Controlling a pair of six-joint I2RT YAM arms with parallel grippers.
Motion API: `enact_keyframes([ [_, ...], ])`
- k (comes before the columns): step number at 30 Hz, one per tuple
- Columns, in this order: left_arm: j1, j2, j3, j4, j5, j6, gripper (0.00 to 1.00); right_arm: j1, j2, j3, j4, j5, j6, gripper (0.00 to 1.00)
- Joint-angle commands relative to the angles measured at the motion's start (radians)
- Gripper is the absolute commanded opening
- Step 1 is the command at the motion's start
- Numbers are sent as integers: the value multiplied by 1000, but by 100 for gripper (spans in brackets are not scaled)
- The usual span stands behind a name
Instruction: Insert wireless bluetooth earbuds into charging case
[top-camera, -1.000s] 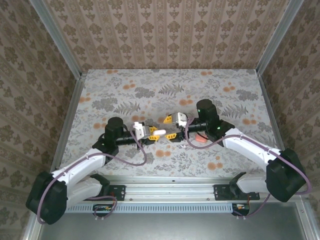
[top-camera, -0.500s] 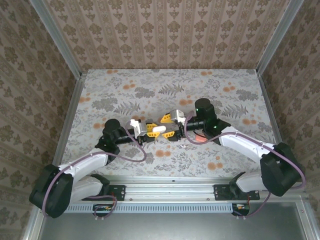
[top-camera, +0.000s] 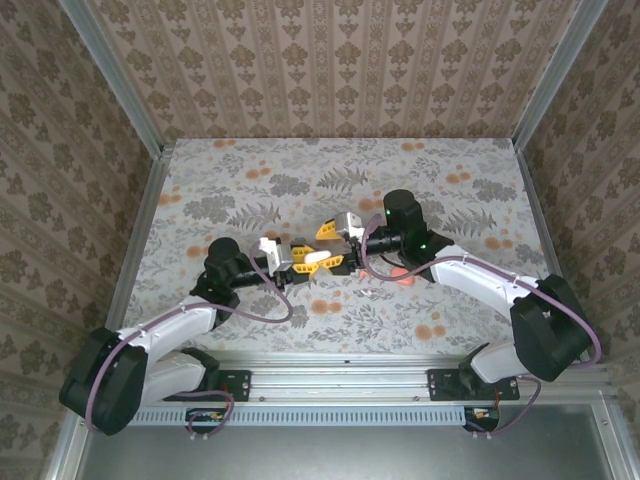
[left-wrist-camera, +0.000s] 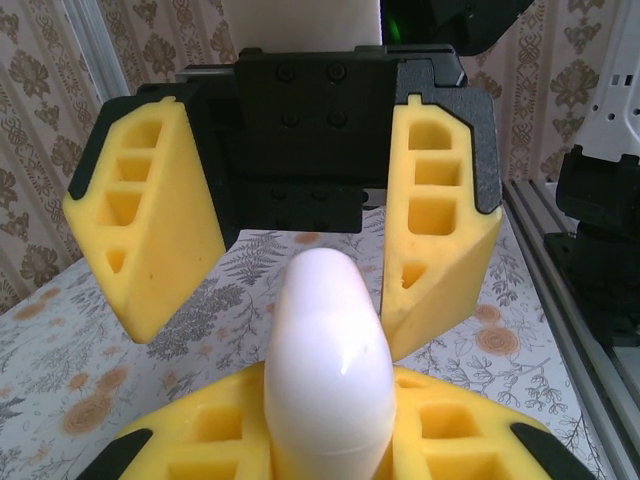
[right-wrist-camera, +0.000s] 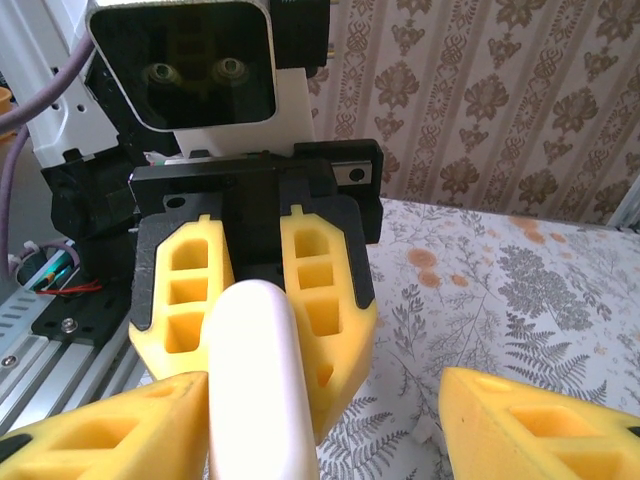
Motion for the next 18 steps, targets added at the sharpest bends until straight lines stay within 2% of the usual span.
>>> enact_keyframes([
  [1, 4, -21, 8, 16, 34, -14, 17, -5, 5, 39, -2, 6, -15, 62],
  [18, 4, -33, 7, -15, 39, 0, 17, -61, 11, 70, 81, 85, 68, 61],
])
